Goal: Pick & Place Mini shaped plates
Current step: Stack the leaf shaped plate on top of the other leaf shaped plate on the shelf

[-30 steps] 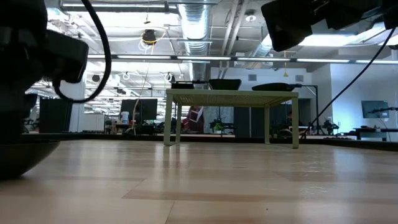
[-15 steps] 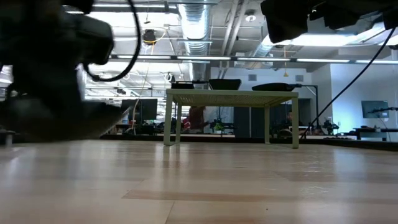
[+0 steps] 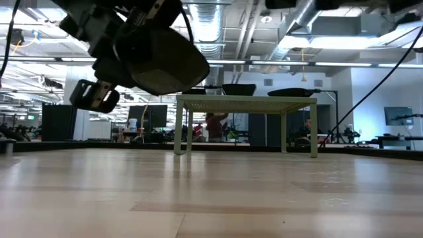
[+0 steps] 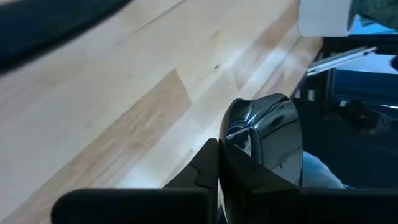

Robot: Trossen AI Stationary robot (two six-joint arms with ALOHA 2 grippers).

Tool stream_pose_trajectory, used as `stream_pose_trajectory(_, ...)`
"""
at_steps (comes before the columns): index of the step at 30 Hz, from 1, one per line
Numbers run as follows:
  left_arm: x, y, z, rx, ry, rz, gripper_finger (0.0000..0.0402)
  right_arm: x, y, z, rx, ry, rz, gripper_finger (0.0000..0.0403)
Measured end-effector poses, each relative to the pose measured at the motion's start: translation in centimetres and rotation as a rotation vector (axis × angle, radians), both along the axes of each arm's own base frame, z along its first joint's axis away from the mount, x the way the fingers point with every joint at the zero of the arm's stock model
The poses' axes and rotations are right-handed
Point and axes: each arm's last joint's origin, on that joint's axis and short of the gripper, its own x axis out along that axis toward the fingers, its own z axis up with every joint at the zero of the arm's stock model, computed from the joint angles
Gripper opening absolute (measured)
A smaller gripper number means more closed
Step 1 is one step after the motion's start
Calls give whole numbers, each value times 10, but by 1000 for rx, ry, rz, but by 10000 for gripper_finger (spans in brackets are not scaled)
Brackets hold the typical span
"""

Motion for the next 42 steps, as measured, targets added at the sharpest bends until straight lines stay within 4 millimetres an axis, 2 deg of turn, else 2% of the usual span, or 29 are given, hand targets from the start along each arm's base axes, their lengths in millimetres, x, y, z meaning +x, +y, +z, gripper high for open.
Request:
stream_pose_trajectory(4, 3, 8, 2, -25, -18, 4, 9, 9, -8, 5, -42, 83, -12, 201)
stream_pose_trajectory(12, 10, 12, 9, -1, -130, -20, 9, 16, -21, 8, 17, 83, 84, 197)
stream_pose_trajectory(16, 15, 11, 17, -8, -232, -29, 10, 28, -24, -4, 34, 73, 106, 196)
stream_pose_trajectory(19, 15, 11, 18, -9, -238, -29, 10, 42, -22, -11, -13, 63, 112, 196)
stream_pose_trajectory(22, 14, 8, 18, 2, -245, -45, 10, 55, -19, -7, -36, 66, 100, 196)
stream_pose_trajectory(28, 13, 6, 17, 18, -256, -84, 10, 69, -19, -13, -81, 249, 98, 193)
stream_pose_trajectory(33, 14, 6, 18, 53, -285, -111, 10, 76, -16, -7, -81, 243, 131, 170)
stream_pose_trajectory(42, 13, 5, 18, 54, -287, -120, 10, 78, -17, -2, -76, 243, 139, 96)
